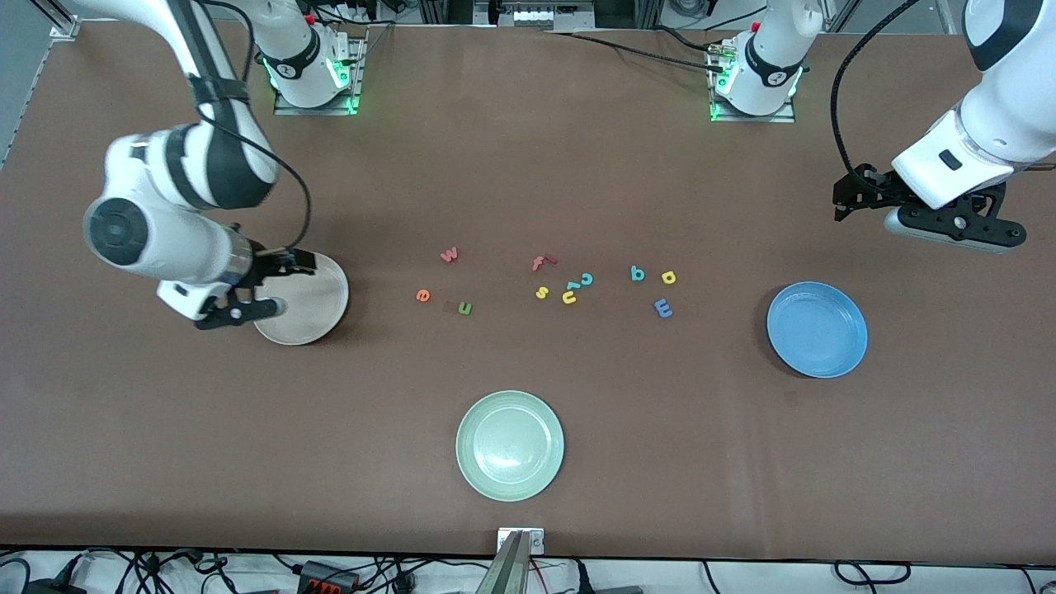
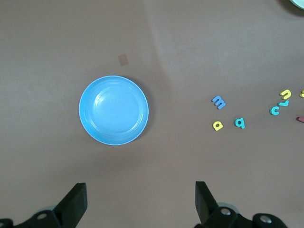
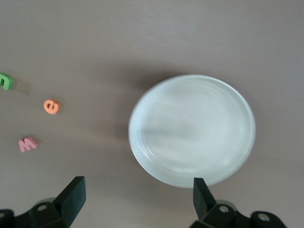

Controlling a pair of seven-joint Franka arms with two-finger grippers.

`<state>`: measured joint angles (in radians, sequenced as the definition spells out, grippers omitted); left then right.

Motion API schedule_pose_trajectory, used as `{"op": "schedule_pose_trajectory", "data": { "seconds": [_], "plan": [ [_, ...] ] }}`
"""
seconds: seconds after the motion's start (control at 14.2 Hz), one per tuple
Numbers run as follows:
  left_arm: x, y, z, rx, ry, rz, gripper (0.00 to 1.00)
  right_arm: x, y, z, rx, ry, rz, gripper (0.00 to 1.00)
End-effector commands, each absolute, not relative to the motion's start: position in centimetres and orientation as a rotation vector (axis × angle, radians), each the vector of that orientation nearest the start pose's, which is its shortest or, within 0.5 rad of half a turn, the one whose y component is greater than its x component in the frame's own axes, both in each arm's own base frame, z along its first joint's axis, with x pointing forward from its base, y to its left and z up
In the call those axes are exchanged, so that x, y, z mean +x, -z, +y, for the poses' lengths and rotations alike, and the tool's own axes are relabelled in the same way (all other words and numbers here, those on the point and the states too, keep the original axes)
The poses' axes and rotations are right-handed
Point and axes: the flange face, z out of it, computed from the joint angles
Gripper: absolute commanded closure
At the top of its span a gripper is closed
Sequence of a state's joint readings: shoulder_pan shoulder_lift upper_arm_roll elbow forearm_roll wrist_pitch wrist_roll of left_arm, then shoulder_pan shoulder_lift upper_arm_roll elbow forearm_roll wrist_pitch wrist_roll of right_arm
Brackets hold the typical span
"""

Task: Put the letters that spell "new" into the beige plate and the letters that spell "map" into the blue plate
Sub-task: 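Lower the right gripper and grasp the orange letter e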

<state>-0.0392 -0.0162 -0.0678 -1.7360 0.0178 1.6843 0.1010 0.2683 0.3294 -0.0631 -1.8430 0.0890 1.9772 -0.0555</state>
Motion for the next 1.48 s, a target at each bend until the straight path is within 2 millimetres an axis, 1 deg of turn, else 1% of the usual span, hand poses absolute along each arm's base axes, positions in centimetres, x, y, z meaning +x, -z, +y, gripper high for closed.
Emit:
{"op": "schedule_pose_trajectory", "data": {
  "seconds": [0.0, 0.07, 0.14, 0.21, 0.28, 0.42, 0.49, 0.63, 0.7, 0.77, 0.84, 0.99, 1.06, 1.2, 1.34, 1.41],
  "plan": [
    [55.2, -57.1, -6.0, -3.127, -0.063, 0.339, 0.00, 59.5, -30.6, 17.6, -3.073, -0.278, -0.359, 0.00],
    [55.2, -57.1, -6.0, -3.127, -0.063, 0.339, 0.00, 59.4, -29.3, 19.0, -3.078, -0.273, -0.400, 0.00],
    [55.1, -57.1, -6.1, -3.126, -0.063, 0.341, 0.00, 58.8, -28.4, 21.0, -3.076, -0.281, -0.446, 0.00],
    [55.2, -57.1, -6.0, -3.126, -0.063, 0.341, 0.00, 58.1, -27.9, 22.5, -3.071, -0.296, -0.479, 0.00],
    [55.1, -57.0, -6.0, -3.127, -0.065, 0.339, 0.00, 57.7, -27.1, 23.5, -3.074, -0.313, -0.478, 0.00],
    [55.1, -57.0, -5.9, -3.127, -0.065, 0.339, 0.00, 57.6, -25.5, 24.2, -3.091, -0.302, -0.429, 0.00],
    [55.1, -57.0, -5.9, -3.127, -0.065, 0.336, 0.00, 57.5, -24.8, 25.1, -3.095, -0.288, -0.419, 0.00],
    [55.1, -57.0, -6.0, -3.127, -0.065, 0.339, 0.00, 57.3, -23.7, 26.6, -3.122, -0.243, -0.285, 0.00],
    [55.1, -57.0, -5.9, -3.127, -0.065, 0.336, 0.00, 57.2, -23.2, 27.4, -3.135, -0.228, -0.191, 0.02],
    [55.1, -57.0, -6.0, -3.127, -0.065, 0.339, 0.00, 57.2, -22.5, 27.6, -3.146, -0.219, -0.086, 0.09],
    [55.1, -57.0, -6.0, -3.127, -0.065, 0.339, 0.00, 57.1, -22.0, 28.1, -3.151, -0.207, -0.015, 0.09],
    [55.1, -57.0, -6.1, -3.126, -0.065, 0.341, 0.00, 56.5, -20.7, 29.0, -3.161, -0.215, 0.133, 0.13],
    [55.1, -57.0, -6.1, -3.126, -0.065, 0.341, 0.00, 56.3, -20.5, 29.5, -3.162, -0.208, 0.210, 0.16],
    [55.1, -57.0, -6.1, -3.126, -0.065, 0.341, 0.00, 56.1, -19.9, 30.0, -3.157, -0.204, 0.364, 0.17],
    [55.1, -57.0, -6.1, -3.126, -0.065, 0.341, 0.00, 55.6, -19.3, 31.0, -3.149, -0.188, 0.430, 0.20],
    [55.1, -57.0, -6.1, -3.126, -0.065, 0.341, 0.00, 55.5, -18.9, 31.1, -3.150, -0.187, 0.440, 0.22]
  ]
}}
